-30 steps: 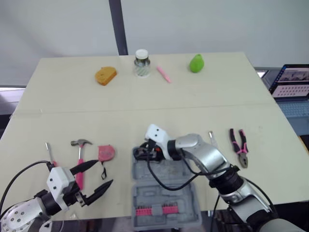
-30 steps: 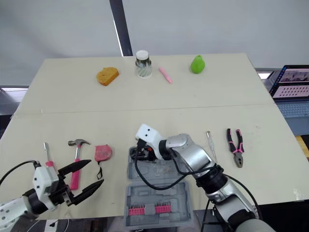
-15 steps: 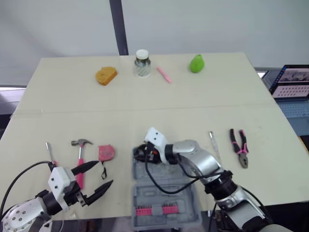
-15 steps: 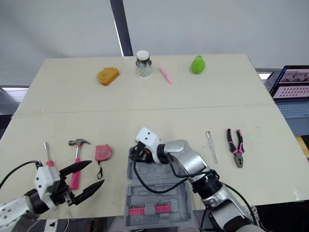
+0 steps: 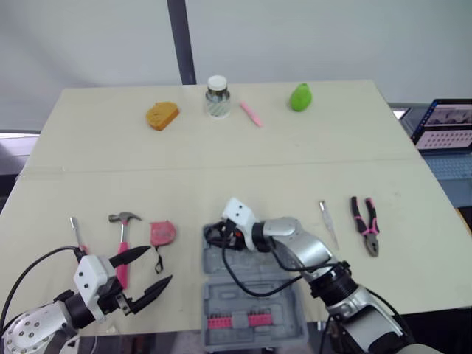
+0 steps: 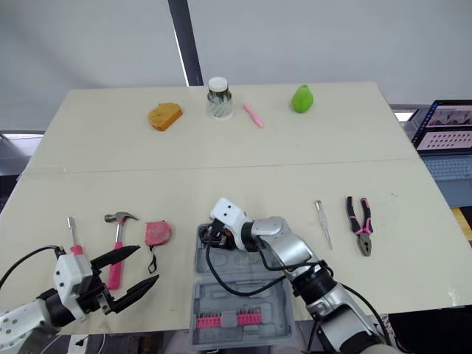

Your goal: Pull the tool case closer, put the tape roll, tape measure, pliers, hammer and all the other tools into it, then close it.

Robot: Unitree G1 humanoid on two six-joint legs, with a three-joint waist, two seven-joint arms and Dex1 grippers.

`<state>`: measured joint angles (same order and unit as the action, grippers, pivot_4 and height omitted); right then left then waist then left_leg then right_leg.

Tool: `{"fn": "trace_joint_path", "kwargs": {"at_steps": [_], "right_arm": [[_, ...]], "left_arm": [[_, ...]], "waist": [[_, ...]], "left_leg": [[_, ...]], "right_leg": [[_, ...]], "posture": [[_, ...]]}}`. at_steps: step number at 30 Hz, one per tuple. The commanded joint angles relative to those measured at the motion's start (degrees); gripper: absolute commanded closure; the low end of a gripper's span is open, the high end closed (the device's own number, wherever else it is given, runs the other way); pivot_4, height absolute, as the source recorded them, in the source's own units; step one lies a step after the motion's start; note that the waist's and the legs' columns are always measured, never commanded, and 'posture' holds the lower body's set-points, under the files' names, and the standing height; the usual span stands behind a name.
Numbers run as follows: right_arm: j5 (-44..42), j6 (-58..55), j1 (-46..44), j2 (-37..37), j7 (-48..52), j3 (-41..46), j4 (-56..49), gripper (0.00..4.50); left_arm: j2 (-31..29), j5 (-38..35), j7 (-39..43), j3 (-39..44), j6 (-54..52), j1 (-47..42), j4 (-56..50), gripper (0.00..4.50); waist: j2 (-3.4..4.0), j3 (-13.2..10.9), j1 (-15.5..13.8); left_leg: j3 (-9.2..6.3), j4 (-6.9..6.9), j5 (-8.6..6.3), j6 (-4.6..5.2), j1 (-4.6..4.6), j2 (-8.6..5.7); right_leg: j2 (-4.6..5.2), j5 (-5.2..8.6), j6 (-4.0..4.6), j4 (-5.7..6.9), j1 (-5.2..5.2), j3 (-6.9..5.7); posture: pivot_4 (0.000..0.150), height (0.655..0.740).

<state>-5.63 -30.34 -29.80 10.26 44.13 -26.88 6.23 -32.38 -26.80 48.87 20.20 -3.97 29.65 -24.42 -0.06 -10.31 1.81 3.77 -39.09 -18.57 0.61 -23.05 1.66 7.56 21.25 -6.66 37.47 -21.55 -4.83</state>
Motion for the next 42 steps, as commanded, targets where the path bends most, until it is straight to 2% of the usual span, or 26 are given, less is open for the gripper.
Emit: {"fn": "trace_joint_path", "kwargs": {"at_steps": [1,22,32,38,42], "right_arm": [[1.04,1.02,0.74,-0.47,-0.46,-0.69,-0.26,2.35],[5.6,5.02,2.58,0.12,-0.1,-2.37,-0.26,2.35],[2.8,5.6,2.7,-0.68,0.96,0.33,-3.07,2.35],[-2.53,-0.25,1.01,1.04,2.84,4.97,-12.0,2.35],[-6.99,-4.7,0.77,4.8,3.97,9.6,-19.01,2.35]], "left_arm": [[0.28,-0.1,0.27,0.08,1.16,0.26,-0.75,0.0],[0.96,0.44,0.51,-0.87,3.02,0.71,0.03,0.0],[1.16,0.08,0.68,-1.31,3.26,0.13,0.31,0.0],[0.85,-0.28,1.52,-1.44,3.23,-1.47,1.11,0.0],[0.64,-0.69,2.15,-1.41,2.9,-3.0,1.74,0.0]], "waist": [[-0.01,0.01,0.0],[-0.16,0.1,0.02],[-0.17,0.1,-0.02],[-0.17,0.1,-0.11],[-0.17,0.1,-0.17]], "left_leg": [[0.0,0.0,0.0,0.0,0.0,0.0],[0.0,0.0,0.01,-0.01,0.05,0.0],[0.0,-0.01,0.01,-0.01,0.04,0.0],[-0.01,-0.01,0.01,0.0,0.03,0.0],[-0.03,-0.02,0.01,0.0,0.03,0.0]], "right_leg": [[0.0,0.0,0.0,0.0,0.0,0.0],[0.0,0.0,0.0,0.04,0.0,0.0],[0.0,0.0,0.0,0.05,0.0,0.0],[0.0,0.0,0.0,0.05,0.0,-0.01],[0.01,0.0,0.0,0.06,0.01,-0.04]], "posture": [[0.15,0.695],[0.15,0.695],[0.15,0.695],[0.15,0.695],[0.15,0.695]]}}
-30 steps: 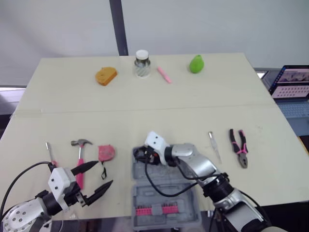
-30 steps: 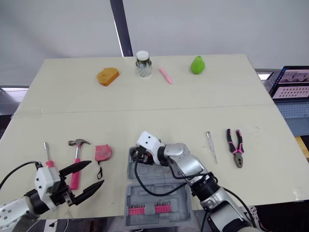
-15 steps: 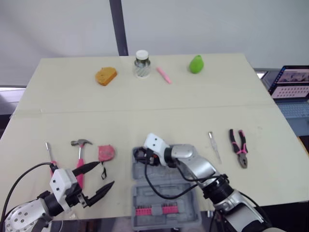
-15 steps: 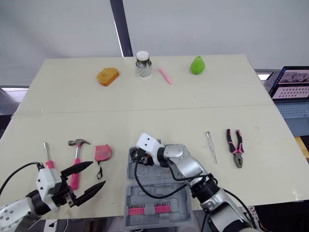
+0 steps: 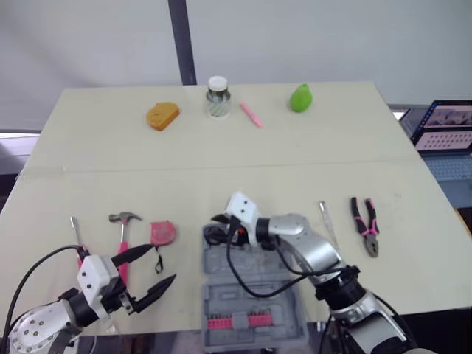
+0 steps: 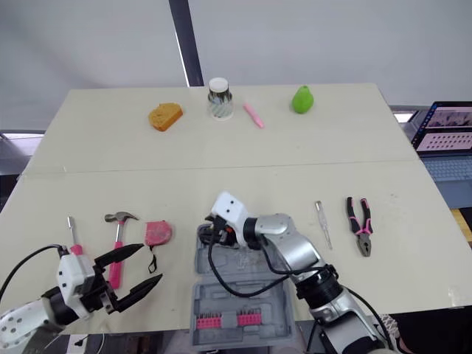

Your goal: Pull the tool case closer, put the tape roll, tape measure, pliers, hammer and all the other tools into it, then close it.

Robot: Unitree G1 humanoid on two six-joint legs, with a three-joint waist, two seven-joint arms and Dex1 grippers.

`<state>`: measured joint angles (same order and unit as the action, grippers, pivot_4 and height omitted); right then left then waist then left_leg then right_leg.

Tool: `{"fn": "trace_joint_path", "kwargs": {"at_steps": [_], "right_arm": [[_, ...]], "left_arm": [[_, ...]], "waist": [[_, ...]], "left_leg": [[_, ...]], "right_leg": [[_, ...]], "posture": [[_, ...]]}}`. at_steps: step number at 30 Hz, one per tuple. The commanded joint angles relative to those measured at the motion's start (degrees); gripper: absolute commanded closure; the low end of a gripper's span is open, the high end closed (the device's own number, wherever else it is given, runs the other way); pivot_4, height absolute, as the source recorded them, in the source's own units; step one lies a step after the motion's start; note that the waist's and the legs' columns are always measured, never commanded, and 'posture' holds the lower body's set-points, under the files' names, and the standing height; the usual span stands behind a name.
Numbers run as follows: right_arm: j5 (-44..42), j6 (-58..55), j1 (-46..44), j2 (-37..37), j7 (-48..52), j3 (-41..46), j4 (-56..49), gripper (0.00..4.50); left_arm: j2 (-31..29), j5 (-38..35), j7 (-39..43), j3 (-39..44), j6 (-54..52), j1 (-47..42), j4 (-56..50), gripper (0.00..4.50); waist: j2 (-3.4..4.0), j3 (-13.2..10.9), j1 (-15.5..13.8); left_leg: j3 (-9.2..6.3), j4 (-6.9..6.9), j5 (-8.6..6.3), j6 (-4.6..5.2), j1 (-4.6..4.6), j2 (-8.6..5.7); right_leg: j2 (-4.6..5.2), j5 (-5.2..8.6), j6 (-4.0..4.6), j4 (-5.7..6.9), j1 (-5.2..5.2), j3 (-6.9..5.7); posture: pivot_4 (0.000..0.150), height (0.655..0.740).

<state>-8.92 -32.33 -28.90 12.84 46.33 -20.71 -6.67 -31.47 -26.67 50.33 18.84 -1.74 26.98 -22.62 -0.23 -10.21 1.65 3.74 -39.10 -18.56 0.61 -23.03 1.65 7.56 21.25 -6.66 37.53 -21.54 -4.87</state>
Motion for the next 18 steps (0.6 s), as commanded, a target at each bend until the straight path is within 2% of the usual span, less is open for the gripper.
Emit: {"fn": "trace_joint_path", "kwargs": {"at_steps": [1,8,18], "right_arm": [[-4.8,-3.82,0.11,3.63,2.3,4.45,-7.76,2.35],[-10.66,-6.83,5.37,15.94,5.17,12.96,-15.84,2.35],[-13.01,2.74,26.82,27.67,8.35,25.86,-19.88,2.35]], "left_arm": [[-0.29,-0.92,0.89,-0.03,0.64,-0.46,0.08,0.0],[-1.87,-3.11,4.73,0.69,-0.33,-0.06,0.8,0.0],[-3.17,-1.51,6.87,1.47,1.58,1.63,2.27,0.0]], "waist": [[0.0,0.0,-0.03],[-0.02,0.0,-0.14],[-0.09,-0.02,-0.3]], "left_leg": [[0.0,0.0,0.0,0.0,0.0,0.0],[-0.01,-0.01,0.0,0.04,-0.01,-0.01],[0.03,-0.01,0.04,0.11,0.02,-0.03]], "right_leg": [[0.0,0.0,0.0,0.0,0.0,-0.01],[0.04,0.0,0.0,-0.08,0.07,-0.06],[0.0,0.0,-0.01,-0.14,0.16,-0.08]], "posture": [[0.15,0.695],[0.15,0.695],[0.15,0.695]]}}
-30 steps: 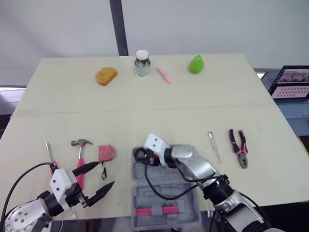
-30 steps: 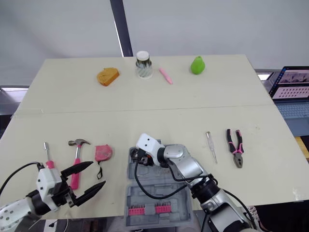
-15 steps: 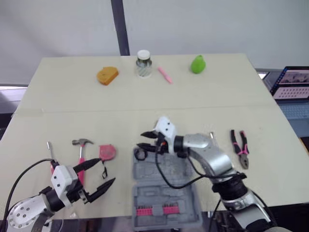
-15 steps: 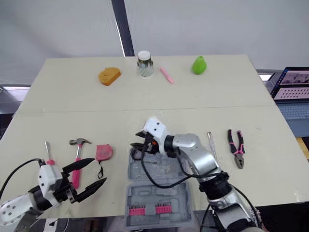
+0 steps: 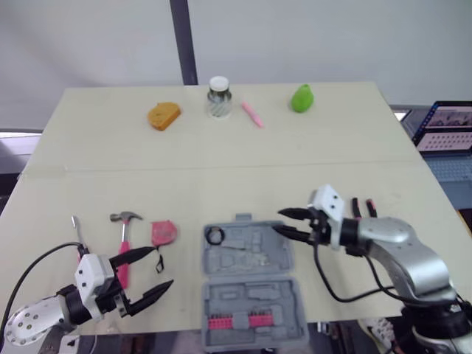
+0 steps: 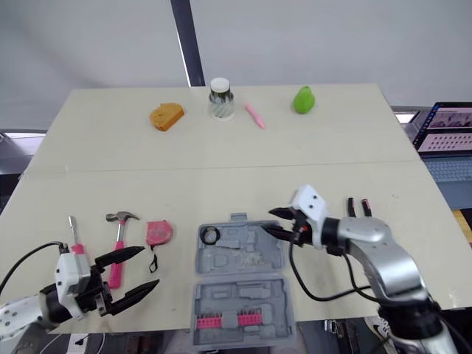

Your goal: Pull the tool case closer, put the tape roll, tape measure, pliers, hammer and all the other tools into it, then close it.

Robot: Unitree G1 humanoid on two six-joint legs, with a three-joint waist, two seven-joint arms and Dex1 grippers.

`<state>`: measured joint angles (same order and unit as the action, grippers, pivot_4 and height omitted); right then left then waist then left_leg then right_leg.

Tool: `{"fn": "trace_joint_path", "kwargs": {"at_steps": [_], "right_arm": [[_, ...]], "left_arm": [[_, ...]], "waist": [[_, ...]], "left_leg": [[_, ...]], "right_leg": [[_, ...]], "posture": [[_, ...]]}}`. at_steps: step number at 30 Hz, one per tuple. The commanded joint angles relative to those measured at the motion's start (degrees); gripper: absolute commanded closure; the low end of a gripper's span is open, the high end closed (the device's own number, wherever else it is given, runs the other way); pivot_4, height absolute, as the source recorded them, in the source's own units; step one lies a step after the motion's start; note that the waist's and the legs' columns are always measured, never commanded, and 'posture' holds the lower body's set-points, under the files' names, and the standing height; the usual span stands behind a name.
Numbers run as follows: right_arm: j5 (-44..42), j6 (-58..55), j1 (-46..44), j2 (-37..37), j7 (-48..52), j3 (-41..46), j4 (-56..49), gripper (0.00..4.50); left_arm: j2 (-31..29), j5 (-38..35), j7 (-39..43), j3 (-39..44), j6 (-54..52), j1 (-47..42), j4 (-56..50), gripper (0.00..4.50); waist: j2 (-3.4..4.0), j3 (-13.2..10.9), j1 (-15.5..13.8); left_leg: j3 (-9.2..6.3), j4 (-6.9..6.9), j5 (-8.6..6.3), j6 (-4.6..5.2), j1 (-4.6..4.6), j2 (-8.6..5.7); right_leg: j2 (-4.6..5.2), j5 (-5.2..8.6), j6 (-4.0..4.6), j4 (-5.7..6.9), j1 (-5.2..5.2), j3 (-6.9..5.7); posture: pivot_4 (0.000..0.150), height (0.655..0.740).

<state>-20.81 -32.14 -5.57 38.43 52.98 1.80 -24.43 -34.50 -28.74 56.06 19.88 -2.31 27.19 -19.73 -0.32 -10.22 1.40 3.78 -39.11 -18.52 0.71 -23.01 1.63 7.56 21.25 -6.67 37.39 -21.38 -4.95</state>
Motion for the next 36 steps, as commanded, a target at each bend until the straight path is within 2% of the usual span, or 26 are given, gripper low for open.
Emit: {"fn": "trace_joint_path", "kwargs": {"at_steps": [1,4,5,7,9,10,18,30,36], "right_arm": [[-1.32,2.68,5.69,3.1,2.15,4.27,-1.92,2.35],[-1.69,2.75,10.48,5.21,2.33,6.6,-1.21,2.35],[-1.89,2.68,11.82,5.64,2.17,7.47,-1.05,1.84],[-2.12,3.5,14.59,6.4,2.44,9.08,-0.93,1.19],[-2.16,4.31,16.51,6.77,2.45,10.01,-0.85,0.16],[-2.08,4.79,17.55,6.9,2.46,10.46,-0.73,0.07],[-0.92,8.94,24.1,7.01,2.08,12.8,1.12,0.07],[-1.64,10.55,26.52,6.86,2.47,12.28,1.1,0.07],[-3.45,13.88,28.39,7.2,4.47,15.37,-2.62,0.07]], "left_arm": [[-0.08,0.87,1.4,0.33,2.71,1.85,-0.55,0.0],[0.31,0.81,1.4,0.41,3.39,2.5,-0.43,0.0],[0.41,0.71,1.29,0.45,3.35,2.81,-0.41,0.0],[0.73,0.85,1.36,0.45,3.86,3.73,-0.24,0.0],[0.98,0.99,1.54,0.48,4.4,4.54,0.02,0.0],[1.17,1.06,1.63,0.52,4.73,5.05,0.21,0.0],[2.72,1.88,1.93,1.31,8.53,9.62,1.79,0.0],[2.66,1.65,0.78,0.54,8.34,8.18,1.82,0.0],[7.96,-3.72,-13.38,3.28,-2.48,9.67,-8.58,0.0]], "waist": [[-0.02,-0.01,-0.02],[-0.02,-0.01,-0.17],[-0.02,-0.01,-0.17],[-0.02,-0.01,-0.21],[-0.04,-0.03,-0.32],[-0.04,-0.03,-0.32],[-0.04,-0.03,-1.32],[-0.05,-0.02,-1.42],[-0.11,-0.04,-1.44]], "left_leg": [[0.01,0.0,0.01,0.02,0.0,-0.01],[0.0,0.0,0.01,0.03,0.08,-0.01],[0.0,0.0,0.02,0.03,0.11,0.02],[-0.01,0.0,0.01,0.03,0.19,0.04],[-0.02,0.04,-0.03,0.06,0.42,0.04],[-0.02,0.08,-0.07,0.05,0.62,0.05],[-0.02,0.07,-0.21,0.06,0.77,0.1],[-0.05,0.06,-0.24,0.07,0.76,0.09],[-0.06,0.05,-0.24,0.09,0.76,0.1]], "right_leg": [[0.0,0.0,0.0,-0.02,0.01,-0.01],[0.01,0.0,0.0,-0.29,0.1,-0.01],[0.0,0.0,0.0,-0.37,0.15,-0.01],[0.01,0.0,0.0,-0.43,0.27,-0.03],[0.02,0.0,0.0,-0.5,0.53,-0.04],[0.02,0.01,0.0,-0.59,0.74,-0.06],[0.02,0.01,0.01,-0.85,0.97,0.07],[0.03,0.01,0.01,-0.88,1.0,0.35],[0.04,0.0,-0.01,-0.88,1.03,0.38]], "posture": [[0.15,0.695],[0.15,0.695],[0.15,0.695],[0.15,0.695],[0.15,0.695],[0.15,0.695],[0.15,0.695],[0.15,0.695],[0.15,0.695]]}}
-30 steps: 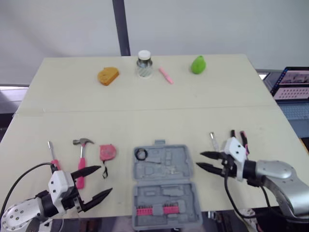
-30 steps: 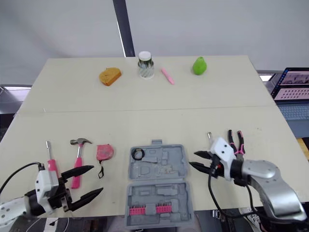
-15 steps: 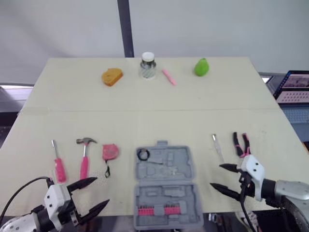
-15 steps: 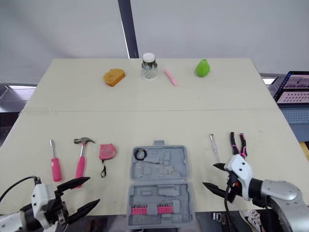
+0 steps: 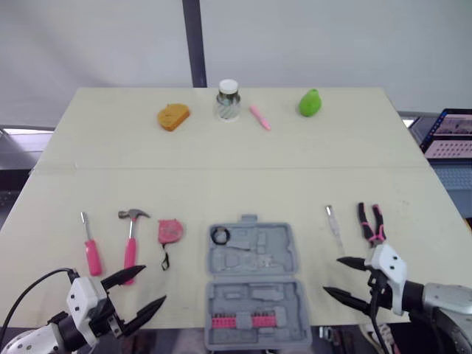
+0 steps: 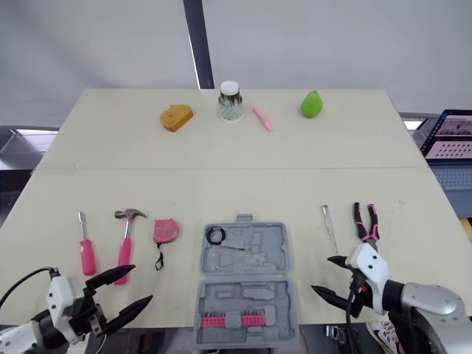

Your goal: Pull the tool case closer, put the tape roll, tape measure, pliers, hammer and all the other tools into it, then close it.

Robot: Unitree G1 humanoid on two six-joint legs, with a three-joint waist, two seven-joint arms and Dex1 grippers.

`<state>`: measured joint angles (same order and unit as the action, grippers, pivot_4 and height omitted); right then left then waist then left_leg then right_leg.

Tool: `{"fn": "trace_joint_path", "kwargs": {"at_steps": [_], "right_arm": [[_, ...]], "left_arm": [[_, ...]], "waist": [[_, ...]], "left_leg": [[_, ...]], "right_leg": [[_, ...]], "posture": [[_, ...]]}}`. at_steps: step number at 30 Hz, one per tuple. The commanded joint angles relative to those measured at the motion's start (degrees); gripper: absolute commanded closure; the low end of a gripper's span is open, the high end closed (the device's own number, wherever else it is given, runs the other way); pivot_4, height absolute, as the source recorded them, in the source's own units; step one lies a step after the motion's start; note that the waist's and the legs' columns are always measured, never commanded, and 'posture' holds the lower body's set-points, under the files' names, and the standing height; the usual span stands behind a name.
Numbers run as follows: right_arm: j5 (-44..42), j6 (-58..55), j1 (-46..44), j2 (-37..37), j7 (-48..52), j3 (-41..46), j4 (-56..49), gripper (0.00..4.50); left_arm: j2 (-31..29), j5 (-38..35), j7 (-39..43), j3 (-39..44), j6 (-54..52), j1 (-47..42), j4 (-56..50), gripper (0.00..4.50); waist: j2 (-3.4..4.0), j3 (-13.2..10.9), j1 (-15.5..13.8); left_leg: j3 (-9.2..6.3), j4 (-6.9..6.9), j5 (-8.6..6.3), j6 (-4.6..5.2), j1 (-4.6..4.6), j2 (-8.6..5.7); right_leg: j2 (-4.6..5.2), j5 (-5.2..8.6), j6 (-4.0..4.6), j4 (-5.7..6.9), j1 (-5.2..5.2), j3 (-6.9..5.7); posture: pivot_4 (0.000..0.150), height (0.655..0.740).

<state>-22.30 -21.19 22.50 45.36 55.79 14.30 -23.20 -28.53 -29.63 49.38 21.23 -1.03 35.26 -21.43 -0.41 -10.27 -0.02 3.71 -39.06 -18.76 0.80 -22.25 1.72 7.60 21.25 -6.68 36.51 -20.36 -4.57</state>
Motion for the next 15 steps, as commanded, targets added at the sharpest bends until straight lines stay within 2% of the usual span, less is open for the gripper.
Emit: {"fn": "trace_joint_path", "kwargs": {"at_steps": [1,9,15], "right_arm": [[-2.11,4.13,0.2,-0.13,1.69,3.19,-4.35,0.07],[-5.17,10.1,-0.82,-3.24,2.54,4.13,-6.12,0.07],[-6.3,10.89,-1.14,-2.77,3.41,4.03,-6.28,0.07]], "left_arm": [[3.21,-3.07,-9.09,2.07,-5.1,2.18,-8.87,0.0],[13.84,3.62,-25.32,-1.83,-10.48,7.78,-18.55,0.0],[18.43,7.95,-31.6,-4.86,-10.73,7.1,-18.78,0.0]], "waist": [[-0.03,0.0,-0.02],[-0.11,0.0,-0.11],[-0.12,0.0,-1.09]], "left_leg": [[-0.02,0.0,0.0,0.0,0.02,0.01],[-0.01,0.0,0.0,-0.01,0.06,-0.01],[0.01,-0.03,-0.04,0.05,0.05,-0.04]], "right_leg": [[0.0,0.0,0.0,0.0,0.02,0.0],[-0.09,0.0,-0.01,-0.07,0.1,0.02],[-0.08,-0.02,-0.04,-0.14,0.11,0.04]], "posture": [[0.15,0.695],[0.15,0.695],[0.15,0.695]]}}
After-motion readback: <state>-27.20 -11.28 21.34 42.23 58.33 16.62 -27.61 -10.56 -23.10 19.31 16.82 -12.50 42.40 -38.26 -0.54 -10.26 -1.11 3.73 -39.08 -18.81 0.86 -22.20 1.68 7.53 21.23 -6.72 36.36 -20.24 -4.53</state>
